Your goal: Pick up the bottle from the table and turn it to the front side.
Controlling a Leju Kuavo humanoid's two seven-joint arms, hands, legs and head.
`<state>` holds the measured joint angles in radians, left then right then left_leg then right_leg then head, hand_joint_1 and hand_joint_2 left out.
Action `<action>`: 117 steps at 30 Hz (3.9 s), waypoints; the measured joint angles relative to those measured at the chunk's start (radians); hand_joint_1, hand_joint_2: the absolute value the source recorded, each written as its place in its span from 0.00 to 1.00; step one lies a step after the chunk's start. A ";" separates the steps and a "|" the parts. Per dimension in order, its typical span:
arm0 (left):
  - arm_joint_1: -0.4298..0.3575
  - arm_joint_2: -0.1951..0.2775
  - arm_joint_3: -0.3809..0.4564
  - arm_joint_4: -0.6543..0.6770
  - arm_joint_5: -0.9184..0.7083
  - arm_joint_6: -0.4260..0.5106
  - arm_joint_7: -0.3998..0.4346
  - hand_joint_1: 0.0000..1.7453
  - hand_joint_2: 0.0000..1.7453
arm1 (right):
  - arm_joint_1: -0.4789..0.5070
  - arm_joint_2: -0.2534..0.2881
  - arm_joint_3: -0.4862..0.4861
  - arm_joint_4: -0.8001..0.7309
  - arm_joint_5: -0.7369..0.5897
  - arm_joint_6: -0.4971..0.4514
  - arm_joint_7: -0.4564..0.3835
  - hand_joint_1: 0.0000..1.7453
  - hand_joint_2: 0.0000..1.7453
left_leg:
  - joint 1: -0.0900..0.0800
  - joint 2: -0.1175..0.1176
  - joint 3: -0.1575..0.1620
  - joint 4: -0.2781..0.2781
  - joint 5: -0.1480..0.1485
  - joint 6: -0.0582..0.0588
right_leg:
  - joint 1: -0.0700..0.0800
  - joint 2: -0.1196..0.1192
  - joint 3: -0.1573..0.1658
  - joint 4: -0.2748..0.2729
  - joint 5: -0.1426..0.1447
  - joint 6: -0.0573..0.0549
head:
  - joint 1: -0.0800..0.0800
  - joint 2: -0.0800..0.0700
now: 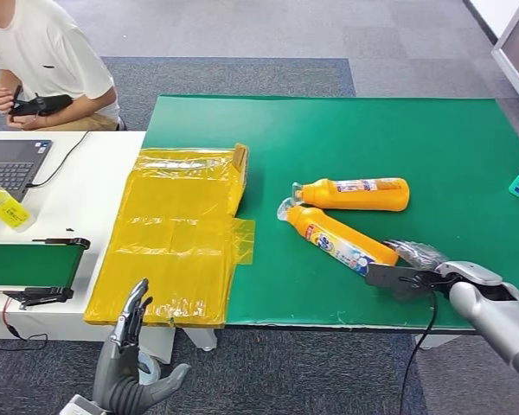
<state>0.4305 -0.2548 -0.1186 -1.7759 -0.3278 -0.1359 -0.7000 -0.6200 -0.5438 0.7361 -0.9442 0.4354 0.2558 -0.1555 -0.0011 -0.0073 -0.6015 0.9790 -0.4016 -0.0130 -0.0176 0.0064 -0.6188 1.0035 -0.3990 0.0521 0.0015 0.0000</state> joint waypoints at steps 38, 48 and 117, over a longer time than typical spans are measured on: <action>0.055 -0.080 0.088 -0.027 -0.020 -0.056 0.000 0.00 1.00 | -0.057 -0.200 -0.065 -0.322 -0.201 0.138 0.220 0.00 1.00 | -0.001 0.000 -0.001 0.000 0.000 0.001 | -0.001 0.000 0.000 0.000 0.000 0.001 | 0.000 0.000; 0.082 -0.098 0.111 -0.071 -0.001 -0.038 0.010 0.00 1.00 | -0.025 -0.071 -0.009 -0.349 -0.110 0.047 0.294 0.00 1.00 | -0.001 -0.001 -0.001 0.000 0.001 0.001 | 0.000 -0.001 0.000 0.000 0.000 0.001 | 0.000 0.000; 0.078 -0.106 0.157 -0.165 0.124 0.015 0.014 0.00 1.00 | 0.339 0.409 -0.457 -0.389 0.662 -0.041 0.469 0.00 1.00 | 0.001 0.000 -0.001 0.000 -0.001 -0.001 | 0.001 0.000 -0.002 0.000 -0.001 -0.001 | 0.000 0.000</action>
<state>0.5083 -0.3611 0.0381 -1.9411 -0.2041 -0.1206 -0.6860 -0.2809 -0.1352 0.2791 -1.3337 1.0972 0.2152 0.3137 -0.0005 -0.0074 -0.6024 0.9792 -0.4024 -0.0143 -0.0166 0.0066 -0.6204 1.0037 -0.3996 0.0512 0.0013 0.0000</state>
